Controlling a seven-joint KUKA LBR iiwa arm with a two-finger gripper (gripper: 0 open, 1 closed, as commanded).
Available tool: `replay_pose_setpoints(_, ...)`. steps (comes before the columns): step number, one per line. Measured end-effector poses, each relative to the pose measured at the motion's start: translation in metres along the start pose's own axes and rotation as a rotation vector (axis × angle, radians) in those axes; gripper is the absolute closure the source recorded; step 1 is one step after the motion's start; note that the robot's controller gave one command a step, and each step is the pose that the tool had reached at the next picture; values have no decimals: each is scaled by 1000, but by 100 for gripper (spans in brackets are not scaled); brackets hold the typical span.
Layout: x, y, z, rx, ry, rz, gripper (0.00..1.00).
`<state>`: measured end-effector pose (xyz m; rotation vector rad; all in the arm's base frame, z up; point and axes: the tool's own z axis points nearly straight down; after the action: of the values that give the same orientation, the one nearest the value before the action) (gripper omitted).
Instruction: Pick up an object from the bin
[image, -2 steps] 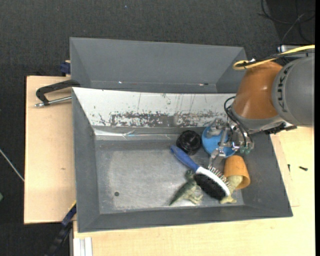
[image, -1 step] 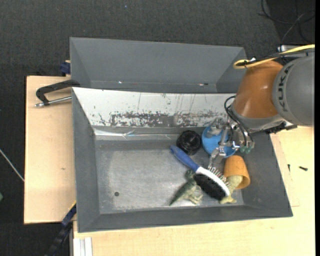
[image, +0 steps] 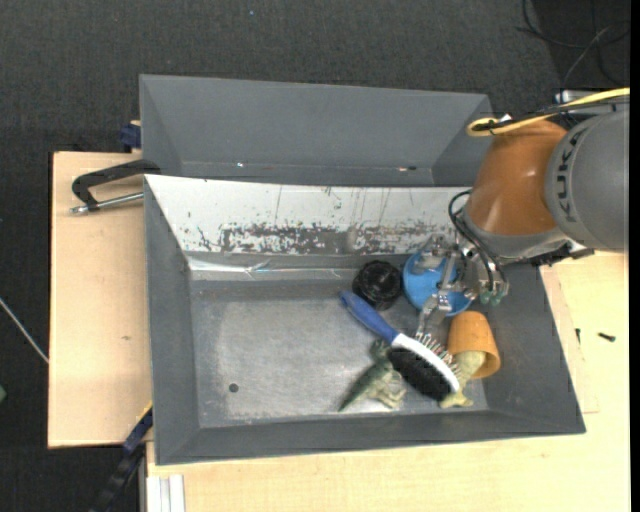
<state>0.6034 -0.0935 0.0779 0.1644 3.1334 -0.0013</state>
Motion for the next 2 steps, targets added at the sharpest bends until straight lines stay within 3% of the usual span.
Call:
replay_pose_setpoints(1, -1, 0, -1, 0, 0, 0, 0)
replay_pose_setpoints(2, 2, 1, -2, -1, 22, -2, 100)
